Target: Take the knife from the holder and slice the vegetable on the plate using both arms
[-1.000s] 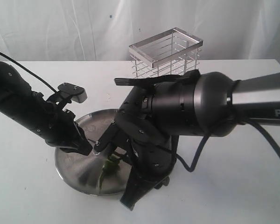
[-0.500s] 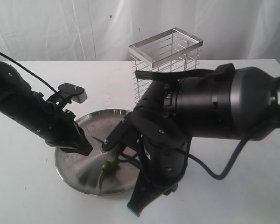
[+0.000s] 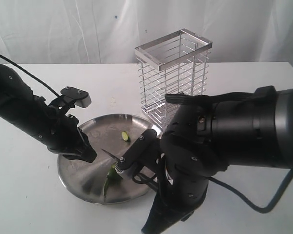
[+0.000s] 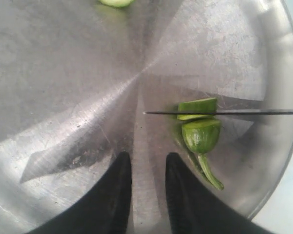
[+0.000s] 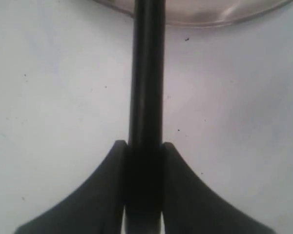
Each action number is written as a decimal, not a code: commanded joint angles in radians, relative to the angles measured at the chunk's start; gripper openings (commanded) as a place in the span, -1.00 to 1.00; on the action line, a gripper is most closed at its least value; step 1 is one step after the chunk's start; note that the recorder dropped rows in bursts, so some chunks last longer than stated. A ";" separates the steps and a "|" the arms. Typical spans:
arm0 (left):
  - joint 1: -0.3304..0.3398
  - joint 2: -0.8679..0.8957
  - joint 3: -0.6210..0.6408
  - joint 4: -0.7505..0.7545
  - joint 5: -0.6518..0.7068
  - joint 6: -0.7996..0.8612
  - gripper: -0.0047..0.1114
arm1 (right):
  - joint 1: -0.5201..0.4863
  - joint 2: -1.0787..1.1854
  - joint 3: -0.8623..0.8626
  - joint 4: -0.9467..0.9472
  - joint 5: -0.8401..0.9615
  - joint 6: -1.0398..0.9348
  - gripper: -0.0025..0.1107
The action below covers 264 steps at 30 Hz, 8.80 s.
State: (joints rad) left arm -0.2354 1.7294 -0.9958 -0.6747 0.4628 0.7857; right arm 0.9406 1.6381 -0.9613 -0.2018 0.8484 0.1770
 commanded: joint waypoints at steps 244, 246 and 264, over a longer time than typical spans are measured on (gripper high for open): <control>-0.115 0.153 0.087 -0.290 -0.129 0.153 -0.19 | -0.025 0.320 -0.364 -0.136 0.373 -0.226 -0.96; -0.115 0.153 0.087 -0.290 -0.127 0.129 -0.17 | -0.025 0.320 -0.364 -0.136 0.373 -0.226 -0.96; -0.113 -0.124 0.087 0.057 -0.147 -0.018 0.02 | -0.025 0.338 -0.364 -0.063 0.340 -0.246 -0.96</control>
State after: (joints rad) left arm -0.3477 1.6259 -0.9173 -0.6634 0.2952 0.8197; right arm 0.9139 1.9727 -1.3230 -0.2668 1.1715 -0.0559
